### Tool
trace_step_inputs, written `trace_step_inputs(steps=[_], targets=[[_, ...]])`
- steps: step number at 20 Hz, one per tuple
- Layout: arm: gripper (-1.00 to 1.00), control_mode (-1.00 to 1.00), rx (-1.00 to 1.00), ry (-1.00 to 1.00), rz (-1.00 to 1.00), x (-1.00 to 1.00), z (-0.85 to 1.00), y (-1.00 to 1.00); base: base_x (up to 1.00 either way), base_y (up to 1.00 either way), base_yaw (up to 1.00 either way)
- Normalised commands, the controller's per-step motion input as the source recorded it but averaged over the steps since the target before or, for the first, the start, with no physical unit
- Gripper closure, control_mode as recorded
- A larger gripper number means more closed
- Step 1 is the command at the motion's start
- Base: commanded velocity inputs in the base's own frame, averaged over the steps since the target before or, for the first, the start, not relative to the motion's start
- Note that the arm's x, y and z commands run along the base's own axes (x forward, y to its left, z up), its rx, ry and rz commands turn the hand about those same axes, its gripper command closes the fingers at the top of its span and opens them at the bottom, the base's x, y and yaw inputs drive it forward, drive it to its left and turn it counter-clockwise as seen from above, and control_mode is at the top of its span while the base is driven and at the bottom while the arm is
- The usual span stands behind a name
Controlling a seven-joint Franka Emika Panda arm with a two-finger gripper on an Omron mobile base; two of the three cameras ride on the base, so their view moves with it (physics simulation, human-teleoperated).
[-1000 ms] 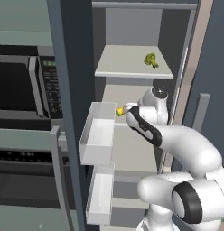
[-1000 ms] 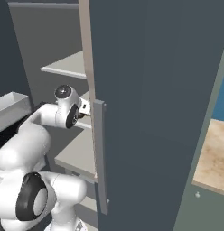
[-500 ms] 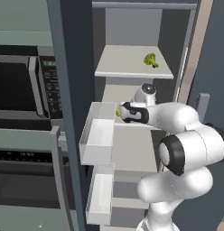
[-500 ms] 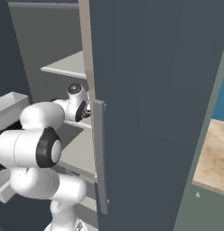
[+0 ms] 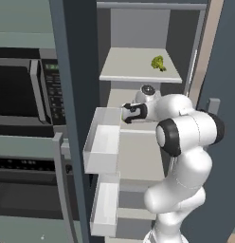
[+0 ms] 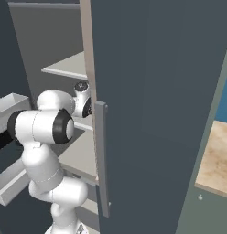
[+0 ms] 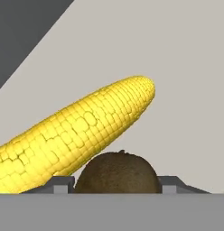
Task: Take the kiwi and broccoli from the highest rack and move them to the second highest rack where the corn and lime are located, to maximize freezer space. Close the freezer door after rearranging.
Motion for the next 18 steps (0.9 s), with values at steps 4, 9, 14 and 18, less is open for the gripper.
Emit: trace_step_inputs(steps=[4, 9, 14, 18], targets=[[-1.00, -1.00, -0.02, 0.00, 0.00, 0.21, -0.56, 0.00, 0.00, 0.00, 0.00], [-1.00, -1.00, -0.03, 0.00, 0.00, -0.11, -0.37, 0.00, 0.00, 0.00, 0.00], [-1.00, -1.00, -0.01, 0.00, 0.00, -0.35, -0.18, 0.00, 0.00, 0.00, 0.00], [-1.00, -1.00, 0.00, -0.06, 0.00, -0.48, -0.13, 0.00, 0.00, 0.00, 0.00]])
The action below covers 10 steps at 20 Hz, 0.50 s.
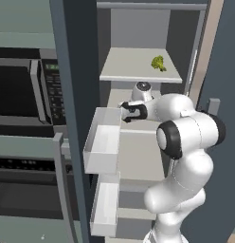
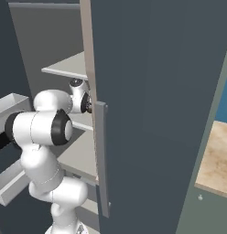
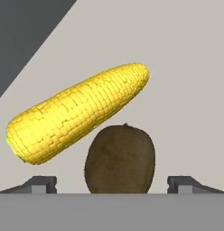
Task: Take the kiwi and broccoli from the highest rack and move them to the second highest rack where the corn and lime are located, to maximize freezer space. Close the freezer door after rearranging.
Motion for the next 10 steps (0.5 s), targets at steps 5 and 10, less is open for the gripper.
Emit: trace_step_inputs(steps=[5, 10], targets=[[-1.00, -1.00, 0.01, -0.07, 0.00, -0.81, 0.18, 0.00, 0.00, 0.00, 0.00], [-1.00, -1.00, 0.00, 0.00, 0.00, -0.84, 0.80, 0.00, 0.00, 0.00, 0.00]])
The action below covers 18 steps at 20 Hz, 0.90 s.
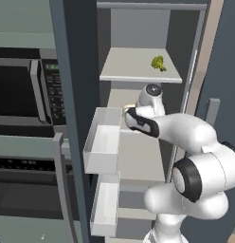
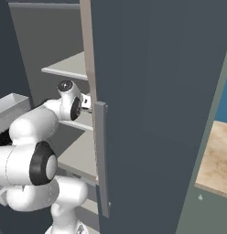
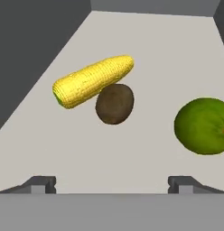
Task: Take the kiwi and broccoli from the highest rack and move them to the second highest rack where the corn and lime are located, to maximize freezer space. Close the freezer door after rearranging.
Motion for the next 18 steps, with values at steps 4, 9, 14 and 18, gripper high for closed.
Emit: trace_step_inputs(steps=[4, 9, 14, 18], targets=[[-1.00, -1.00, 0.01, 0.00, 0.00, -0.86, 0.97, 0.00, 0.00, 0.00, 0.00], [-1.00, -1.00, 0.00, -0.11, 0.00, -0.75, 1.00, 0.00, 0.00, 0.00, 0.00], [-1.00, -1.00, 0.00, -0.17, -0.14, -0.19, 1.00, 0.02, 0.00, 0.00, 0.00], [-1.00, -1.00, -0.07, -0.01, -0.33, 0.00, 0.96, 0.02, 0.00, 0.00, 0.00]])
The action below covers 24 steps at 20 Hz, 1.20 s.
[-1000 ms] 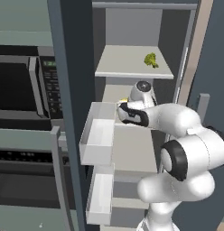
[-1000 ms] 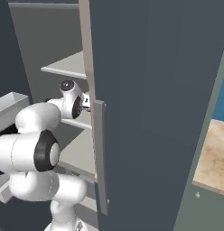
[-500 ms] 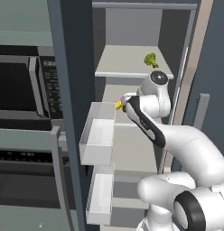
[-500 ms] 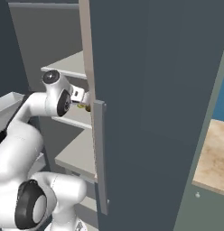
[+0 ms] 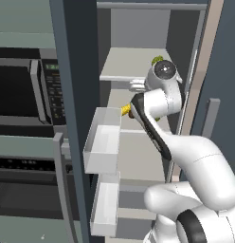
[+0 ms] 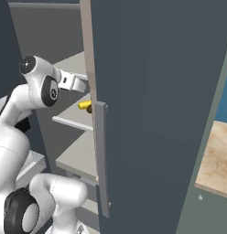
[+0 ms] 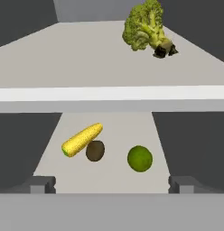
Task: Take the kiwi and broccoli from the highest rack and move them to the second highest rack where the corn and lime are located, to maximize freezer space. Close the freezer door after rearranging.
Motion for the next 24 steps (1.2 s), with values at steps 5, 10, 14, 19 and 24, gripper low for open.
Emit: trace_step_inputs(steps=[5, 10, 14, 19, 24], targets=[[-1.00, -1.00, -0.08, 0.01, -0.23, 0.12, 0.81, -0.03, 0.00, 0.00, 0.00], [-1.00, -1.00, -0.02, 0.01, -0.01, 0.27, 0.27, -0.28, 0.00, 0.00, 0.00], [-1.00, -1.00, 0.00, 0.07, 0.00, 0.49, 0.00, -0.40, 0.00, 0.00, 0.00], [-1.00, -1.00, -0.05, 0.05, 0.00, 0.58, -0.01, -0.19, 0.00, 0.00, 0.00], [-1.00, -1.00, -0.13, 0.09, 0.00, 0.53, 0.00, -0.12, 0.00, 0.00, 0.00]])
